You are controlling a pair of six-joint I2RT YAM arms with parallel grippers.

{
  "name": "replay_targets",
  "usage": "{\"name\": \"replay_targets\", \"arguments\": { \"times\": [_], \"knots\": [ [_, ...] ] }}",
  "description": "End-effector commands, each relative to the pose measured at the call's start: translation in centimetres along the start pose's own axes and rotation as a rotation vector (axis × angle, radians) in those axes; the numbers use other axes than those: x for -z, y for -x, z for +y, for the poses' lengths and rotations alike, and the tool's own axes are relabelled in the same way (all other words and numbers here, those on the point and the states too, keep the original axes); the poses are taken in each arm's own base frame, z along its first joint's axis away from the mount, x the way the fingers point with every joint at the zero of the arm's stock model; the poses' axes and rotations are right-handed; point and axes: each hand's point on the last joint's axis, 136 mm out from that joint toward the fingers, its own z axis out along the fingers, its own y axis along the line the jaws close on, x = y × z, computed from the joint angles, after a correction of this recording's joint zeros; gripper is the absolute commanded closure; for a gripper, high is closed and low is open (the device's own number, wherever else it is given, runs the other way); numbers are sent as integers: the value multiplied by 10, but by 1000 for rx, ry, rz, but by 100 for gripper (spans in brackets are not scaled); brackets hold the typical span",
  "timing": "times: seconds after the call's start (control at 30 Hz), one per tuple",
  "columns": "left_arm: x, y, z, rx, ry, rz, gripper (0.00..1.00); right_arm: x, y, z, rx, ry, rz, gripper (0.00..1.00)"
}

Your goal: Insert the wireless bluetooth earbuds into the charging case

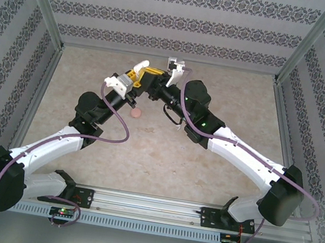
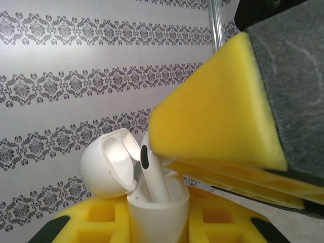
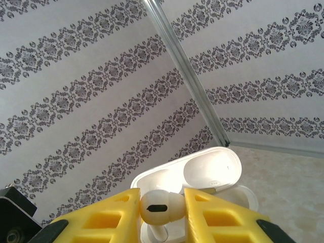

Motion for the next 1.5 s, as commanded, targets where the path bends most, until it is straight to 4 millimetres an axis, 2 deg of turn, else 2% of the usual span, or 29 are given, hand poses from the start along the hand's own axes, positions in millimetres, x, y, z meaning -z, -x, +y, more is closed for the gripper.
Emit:
{"name": "replay_targets", "arguments": {
  "times": [0.0,0.6,0.73,0.97,1.07,1.23,1.47],
  "knots": [
    [2,58,-8,-3,-56,-166,100,-7,-41,-12,-4,-18,139,74],
    [6,60,-10,16,-64,-171,100,-7,-40,-29,-30,-87,128,61],
    [6,59,-11,25,-70,-169,100,-4,-30,-30,-42,-94,102,47],
    [8,52,-11,47,-68,-161,100,15,12,-13,-59,-60,24,18],
    [11,50,-13,56,-78,-165,100,29,32,-10,-66,-72,-14,12],
    [16,49,-17,55,-94,-160,100,49,49,-17,-118,-102,-29,10],
    [18,43,-22,59,-122,-125,100,62,40,-8,-203,-89,80,12]
  ]
}}
